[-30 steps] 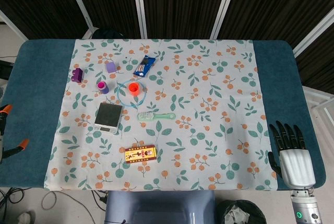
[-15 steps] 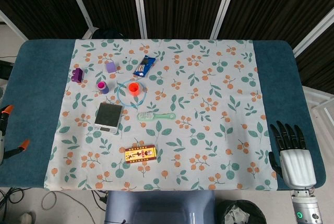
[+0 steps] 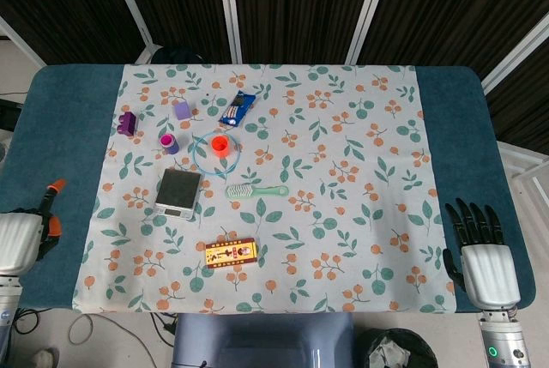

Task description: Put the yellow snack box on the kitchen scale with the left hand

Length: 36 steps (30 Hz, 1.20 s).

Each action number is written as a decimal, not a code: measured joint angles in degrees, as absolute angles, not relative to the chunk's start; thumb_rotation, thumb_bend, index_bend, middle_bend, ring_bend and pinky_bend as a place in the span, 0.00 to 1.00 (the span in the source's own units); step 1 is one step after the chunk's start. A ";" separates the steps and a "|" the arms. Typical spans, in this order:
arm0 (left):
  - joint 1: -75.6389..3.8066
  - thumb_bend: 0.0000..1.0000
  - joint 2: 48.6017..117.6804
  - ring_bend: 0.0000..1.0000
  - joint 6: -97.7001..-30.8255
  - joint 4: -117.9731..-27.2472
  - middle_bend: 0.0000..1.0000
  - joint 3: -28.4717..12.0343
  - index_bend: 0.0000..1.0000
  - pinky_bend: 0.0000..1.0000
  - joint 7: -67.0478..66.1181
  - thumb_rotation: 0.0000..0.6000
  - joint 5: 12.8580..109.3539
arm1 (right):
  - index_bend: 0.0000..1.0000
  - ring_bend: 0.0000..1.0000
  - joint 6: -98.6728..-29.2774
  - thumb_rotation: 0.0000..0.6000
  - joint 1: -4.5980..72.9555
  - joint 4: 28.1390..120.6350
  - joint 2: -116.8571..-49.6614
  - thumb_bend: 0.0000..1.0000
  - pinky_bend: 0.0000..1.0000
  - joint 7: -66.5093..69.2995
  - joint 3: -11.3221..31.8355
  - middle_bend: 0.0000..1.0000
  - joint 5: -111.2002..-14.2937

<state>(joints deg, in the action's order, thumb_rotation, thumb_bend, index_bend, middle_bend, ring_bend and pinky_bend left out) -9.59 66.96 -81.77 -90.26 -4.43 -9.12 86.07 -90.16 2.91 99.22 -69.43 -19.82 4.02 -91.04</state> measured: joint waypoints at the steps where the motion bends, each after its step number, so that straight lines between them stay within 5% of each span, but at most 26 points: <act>1: -10.16 0.70 66.76 0.77 -80.27 -90.45 0.86 -4.13 0.16 0.72 -9.02 1.00 86.22 | 0.03 0.06 -90.21 1.00 2.89 99.25 -69.41 0.51 0.01 -19.78 4.07 0.07 -91.00; 8: -15.02 0.70 64.95 0.77 -68.03 -92.48 0.87 -1.93 0.16 0.72 -8.92 1.00 85.92 | 0.03 0.06 -90.22 1.00 2.89 99.26 -69.28 0.51 0.01 -19.64 4.19 0.07 -90.79; 17: -18.58 0.70 68.93 0.77 -60.15 -89.94 0.87 -2.24 0.16 0.72 -14.26 1.00 77.68 | 0.03 0.06 -90.06 1.00 2.91 99.16 -69.32 0.51 0.01 -19.68 4.24 0.07 -90.49; 36: -22.20 0.70 74.65 0.77 -56.37 -86.15 0.87 -2.18 0.14 0.72 -20.58 1.00 73.81 | 0.03 0.06 -90.13 1.00 2.92 99.07 -69.38 0.51 0.01 -19.73 4.37 0.07 -90.26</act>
<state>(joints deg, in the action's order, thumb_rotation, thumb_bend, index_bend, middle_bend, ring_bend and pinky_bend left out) -22.20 74.65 -56.37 -86.15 -2.18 -20.58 73.81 -90.13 2.92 99.07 -69.38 -19.73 4.37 -90.26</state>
